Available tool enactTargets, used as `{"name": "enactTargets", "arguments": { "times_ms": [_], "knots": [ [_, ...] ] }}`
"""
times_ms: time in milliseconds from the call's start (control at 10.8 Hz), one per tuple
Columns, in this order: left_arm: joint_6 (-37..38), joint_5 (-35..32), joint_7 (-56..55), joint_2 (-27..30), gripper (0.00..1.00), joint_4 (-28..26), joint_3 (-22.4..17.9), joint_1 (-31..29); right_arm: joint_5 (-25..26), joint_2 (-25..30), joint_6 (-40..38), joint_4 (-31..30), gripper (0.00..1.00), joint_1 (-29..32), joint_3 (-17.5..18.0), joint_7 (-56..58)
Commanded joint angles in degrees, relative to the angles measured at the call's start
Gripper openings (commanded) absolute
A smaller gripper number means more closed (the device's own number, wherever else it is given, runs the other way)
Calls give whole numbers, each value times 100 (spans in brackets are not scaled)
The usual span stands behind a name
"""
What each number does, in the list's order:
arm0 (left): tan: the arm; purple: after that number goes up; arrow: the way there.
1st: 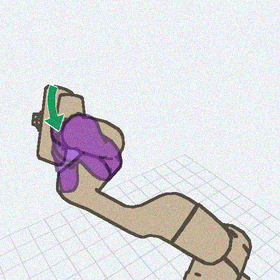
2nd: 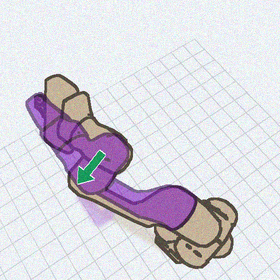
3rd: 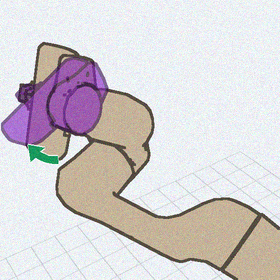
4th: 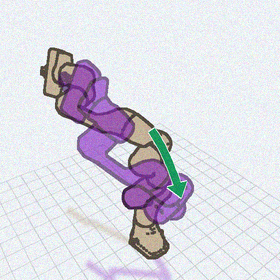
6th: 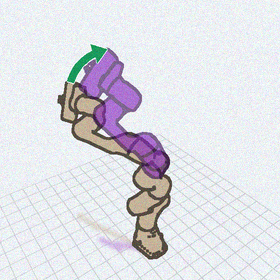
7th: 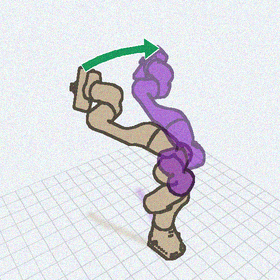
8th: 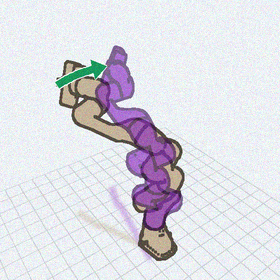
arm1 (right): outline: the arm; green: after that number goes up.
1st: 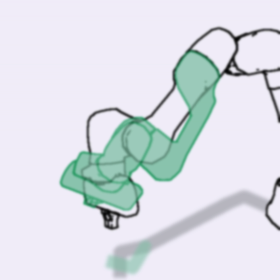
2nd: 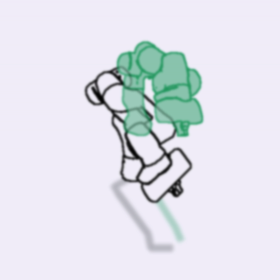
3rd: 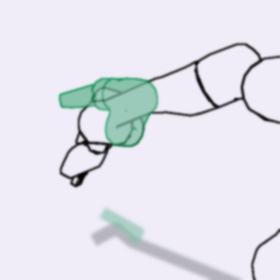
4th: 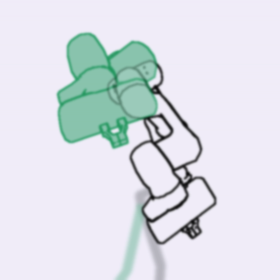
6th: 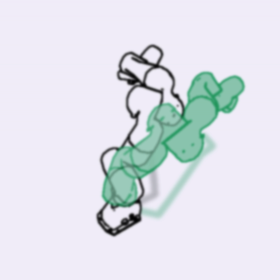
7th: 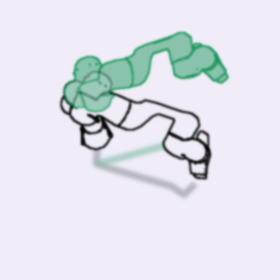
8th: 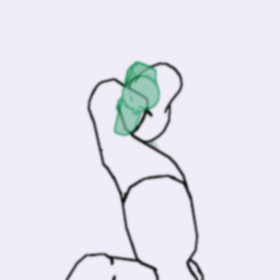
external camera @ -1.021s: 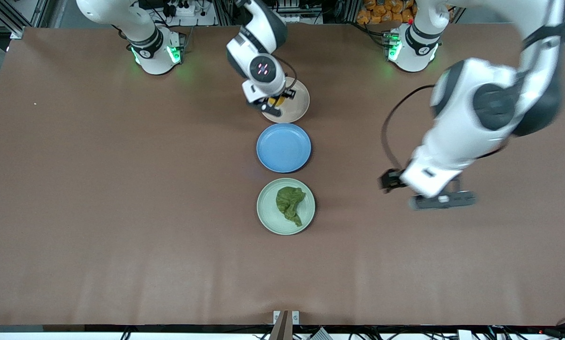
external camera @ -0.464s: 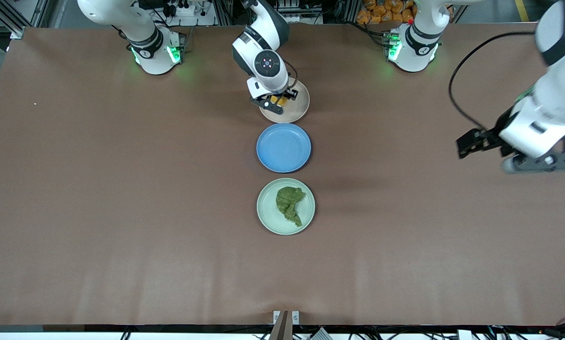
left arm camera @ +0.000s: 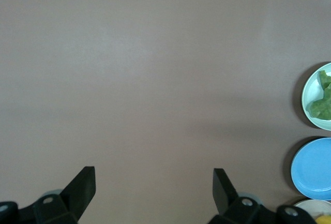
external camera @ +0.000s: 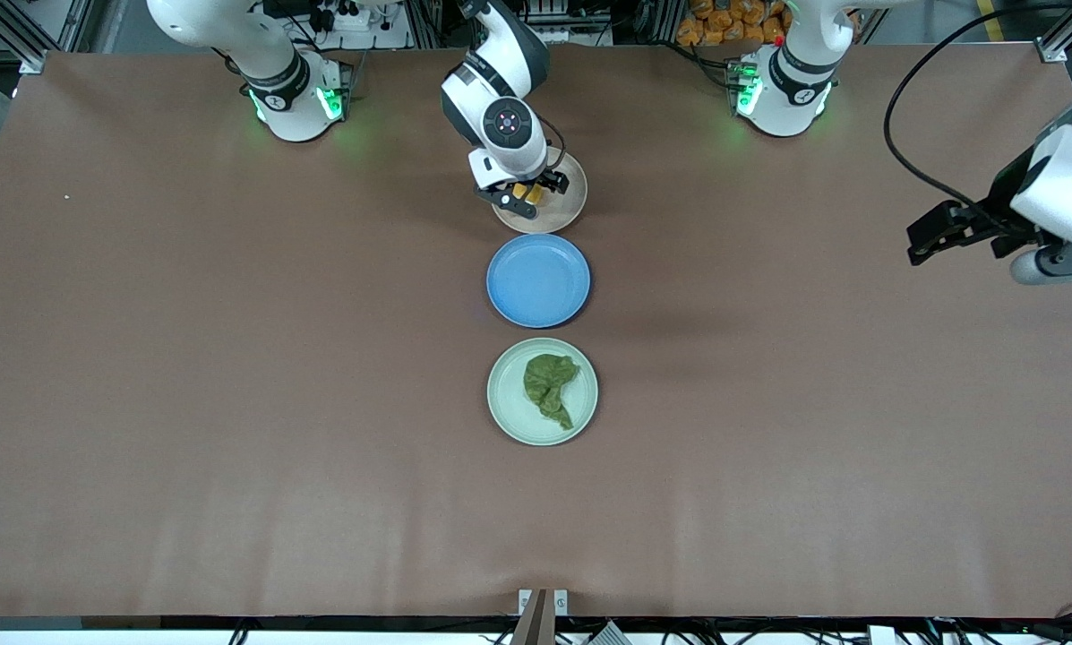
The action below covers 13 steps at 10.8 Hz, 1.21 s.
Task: Place lemon and lettuce in plates
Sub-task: 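Open the right gripper over the cream plate while the left gripper withdraws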
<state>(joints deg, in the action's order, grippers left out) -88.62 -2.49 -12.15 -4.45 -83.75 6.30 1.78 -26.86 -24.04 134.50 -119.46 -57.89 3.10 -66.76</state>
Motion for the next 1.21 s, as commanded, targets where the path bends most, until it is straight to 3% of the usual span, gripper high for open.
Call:
{"name": "enactTargets", "arguments": {
  "times_ms": [0, 186, 557, 1114],
  "knots": [
    [64, 3, 107, 225, 100, -141, 20, -213, 109, 426, -170, -8, 100, 120, -395, -83],
    [64, 3, 99, 234, 100, -132, 12, -213, 1248, 383, -187, 71, 100, 233, -931, 100],
    [248, 3, 99, 287, 100, -141, 38, -231, 1306, 400, -819, 273, 100, 1584, -960, 2004],
    [248, 3, 107, 287, 100, -141, 152, -204, 1358, 373, -934, 326, 100, 2668, -969, 3844]
  ]
}}
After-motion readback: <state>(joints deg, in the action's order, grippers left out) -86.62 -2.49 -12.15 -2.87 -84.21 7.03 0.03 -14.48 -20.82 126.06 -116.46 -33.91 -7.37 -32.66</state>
